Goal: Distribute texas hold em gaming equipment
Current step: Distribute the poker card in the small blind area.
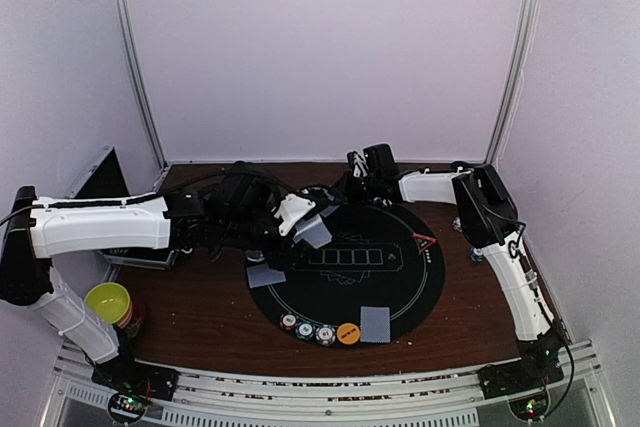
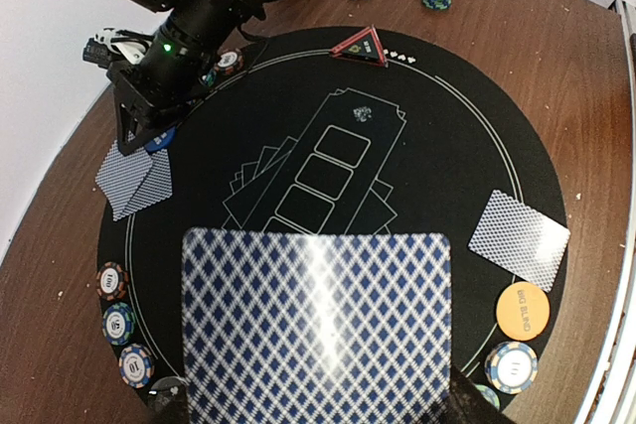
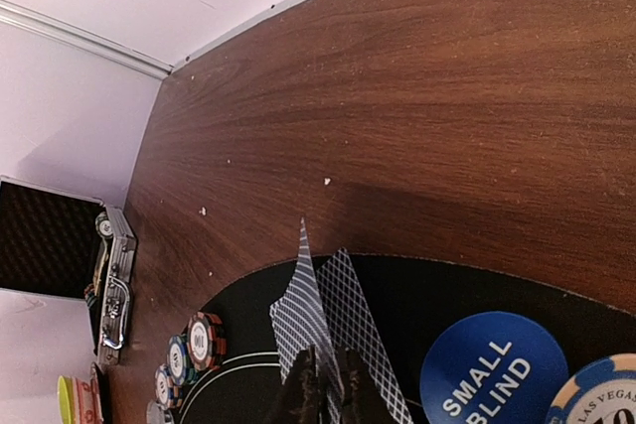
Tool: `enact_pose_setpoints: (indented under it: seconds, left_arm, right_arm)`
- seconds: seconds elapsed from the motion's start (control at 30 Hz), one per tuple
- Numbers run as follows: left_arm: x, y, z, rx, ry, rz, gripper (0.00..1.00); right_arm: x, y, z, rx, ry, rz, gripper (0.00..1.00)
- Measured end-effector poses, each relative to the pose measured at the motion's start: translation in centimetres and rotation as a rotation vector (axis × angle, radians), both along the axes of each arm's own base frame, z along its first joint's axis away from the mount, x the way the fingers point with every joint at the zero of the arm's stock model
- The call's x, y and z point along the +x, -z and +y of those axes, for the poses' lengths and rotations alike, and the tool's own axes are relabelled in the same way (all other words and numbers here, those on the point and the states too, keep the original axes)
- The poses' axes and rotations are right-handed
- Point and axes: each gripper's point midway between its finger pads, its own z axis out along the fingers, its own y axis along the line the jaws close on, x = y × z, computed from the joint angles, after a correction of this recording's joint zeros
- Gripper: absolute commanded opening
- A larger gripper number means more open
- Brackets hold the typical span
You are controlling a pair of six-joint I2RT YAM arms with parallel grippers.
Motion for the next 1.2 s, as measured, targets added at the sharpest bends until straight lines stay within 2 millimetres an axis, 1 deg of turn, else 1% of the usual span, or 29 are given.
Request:
enact_pose_setpoints:
  seconds: [0.2,0.4,0.63,0.7,0.77,0.93,1.07,1.2]
  left_arm:
    - [0.0,0.0,0.0,0.000,0.000,0.000,0.60]
    - [0.0,0.0,0.0,0.000,0.000,0.000,0.60]
    - [0.0,0.0,0.0,0.000,0.000,0.000,0.60]
    - [0.0,0.0,0.0,0.000,-0.001,0.000,0.60]
    - [0.0,0.0,0.0,0.000,-0.001,0.000,0.60]
    - [0.1,0.0,0.0,0.001,-0.003,-0.002,0.60]
    - [0.1,0.0,0.0,0.001,-0.003,-0.002,0.60]
    - [0.1,0.0,0.0,0.001,-0.003,-0.002,0.60]
  right_arm:
    - [-0.4,1.0,-0.2,-0.014,-0.003,0.019,0.13]
    - [-1.3,2.4,-0.7,-0.036,-0.005,0.051,0.16]
    - [-1.9,1.8,-1.0,-0.040,-0.004,0.057,0.23]
    - [-1.9,1.6,-1.1,-0.039,-0.004,0.056,0.31]
    - [-2.0,1.2,-1.1,-0.037,-0.004,0.056,0.36]
    - [-2.2,0.4,-1.1,-0.031,-0.009,0.048,0.35]
    - [-2.6,0.4,-1.3,-0.035,-0.010,0.053,0.35]
    - [-3.6,0.3,-1.9,-0.048,-0.007,0.070,0.36]
